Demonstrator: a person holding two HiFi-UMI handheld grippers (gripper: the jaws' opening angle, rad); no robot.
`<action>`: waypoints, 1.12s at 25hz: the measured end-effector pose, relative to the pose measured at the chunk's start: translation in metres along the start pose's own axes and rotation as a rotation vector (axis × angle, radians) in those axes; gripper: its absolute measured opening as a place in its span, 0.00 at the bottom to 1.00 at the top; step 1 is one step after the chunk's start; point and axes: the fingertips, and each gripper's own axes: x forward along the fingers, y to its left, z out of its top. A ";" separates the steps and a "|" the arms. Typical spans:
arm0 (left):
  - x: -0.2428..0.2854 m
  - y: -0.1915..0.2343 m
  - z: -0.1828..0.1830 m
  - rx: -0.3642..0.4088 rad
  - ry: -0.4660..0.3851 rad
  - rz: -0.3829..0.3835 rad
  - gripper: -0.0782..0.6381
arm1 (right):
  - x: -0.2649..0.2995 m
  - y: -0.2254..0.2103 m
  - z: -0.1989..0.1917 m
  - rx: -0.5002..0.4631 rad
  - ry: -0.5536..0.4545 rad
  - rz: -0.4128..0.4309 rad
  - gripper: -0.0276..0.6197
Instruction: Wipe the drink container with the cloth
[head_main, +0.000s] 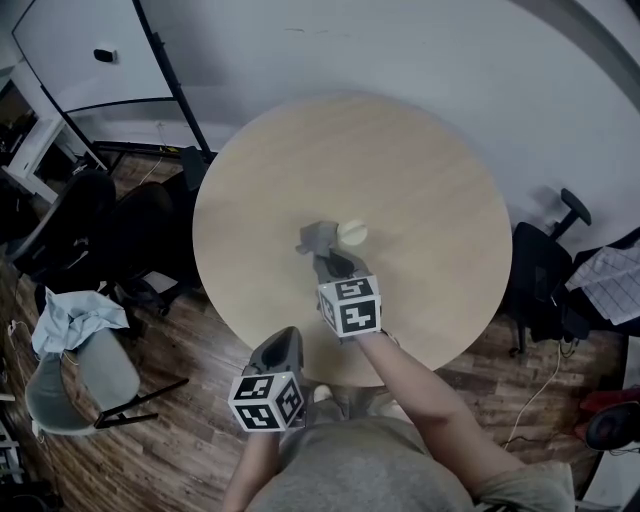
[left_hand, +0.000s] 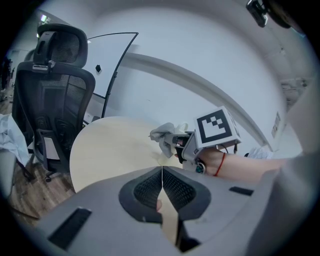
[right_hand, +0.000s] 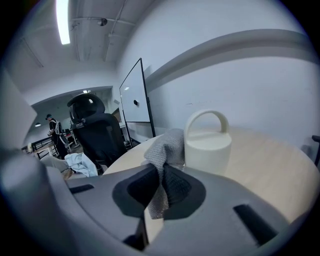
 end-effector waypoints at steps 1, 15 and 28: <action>0.000 0.000 0.000 0.002 0.001 -0.002 0.11 | 0.001 -0.002 -0.004 0.011 0.009 -0.007 0.06; -0.012 0.018 -0.005 -0.008 0.012 0.014 0.11 | 0.022 -0.017 -0.059 0.034 0.153 -0.061 0.06; -0.019 0.029 -0.006 -0.026 0.008 0.036 0.11 | 0.032 -0.028 -0.103 0.011 0.271 -0.086 0.06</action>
